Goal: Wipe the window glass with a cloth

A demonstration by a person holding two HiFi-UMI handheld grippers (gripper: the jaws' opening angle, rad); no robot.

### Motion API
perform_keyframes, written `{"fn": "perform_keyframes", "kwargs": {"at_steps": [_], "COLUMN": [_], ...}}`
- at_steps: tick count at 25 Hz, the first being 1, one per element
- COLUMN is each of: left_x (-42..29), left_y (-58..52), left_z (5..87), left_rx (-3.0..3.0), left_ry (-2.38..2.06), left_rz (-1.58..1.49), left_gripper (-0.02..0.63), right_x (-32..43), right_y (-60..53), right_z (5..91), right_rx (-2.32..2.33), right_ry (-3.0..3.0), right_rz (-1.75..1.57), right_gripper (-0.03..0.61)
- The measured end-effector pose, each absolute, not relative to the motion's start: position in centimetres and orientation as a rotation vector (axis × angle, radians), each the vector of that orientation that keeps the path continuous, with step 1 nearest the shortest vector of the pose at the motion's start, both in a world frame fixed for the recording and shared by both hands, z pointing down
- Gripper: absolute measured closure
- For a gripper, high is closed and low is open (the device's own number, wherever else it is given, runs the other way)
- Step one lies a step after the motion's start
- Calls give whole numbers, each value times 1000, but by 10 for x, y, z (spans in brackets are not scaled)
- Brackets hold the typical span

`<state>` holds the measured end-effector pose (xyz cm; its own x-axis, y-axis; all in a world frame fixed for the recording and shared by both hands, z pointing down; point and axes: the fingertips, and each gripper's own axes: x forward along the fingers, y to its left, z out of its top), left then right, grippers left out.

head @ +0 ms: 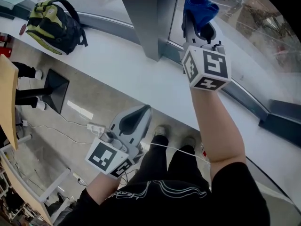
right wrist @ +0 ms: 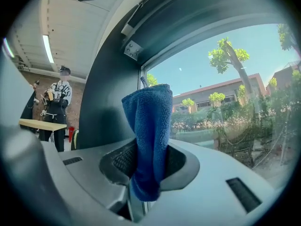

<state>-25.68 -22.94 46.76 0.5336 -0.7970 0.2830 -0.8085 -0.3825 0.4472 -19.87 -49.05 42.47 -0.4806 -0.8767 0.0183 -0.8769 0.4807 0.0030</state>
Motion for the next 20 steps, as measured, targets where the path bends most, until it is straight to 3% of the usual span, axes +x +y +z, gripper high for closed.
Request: {"fn": "perform_keyframes", "kwargs": {"at_steps": [20], "left_x": [-120], "left_y": [-237], "left_z": [472], "left_rx": [2362], "left_ry": [-1053], "left_rz": [131], "left_gripper": [609], "right_x": [-23], "right_y": [-455], "right_z": [427], "right_rx": [1759], "right_ry": [-2580], "right_rz": [-44], "right_gripper": [486]}}
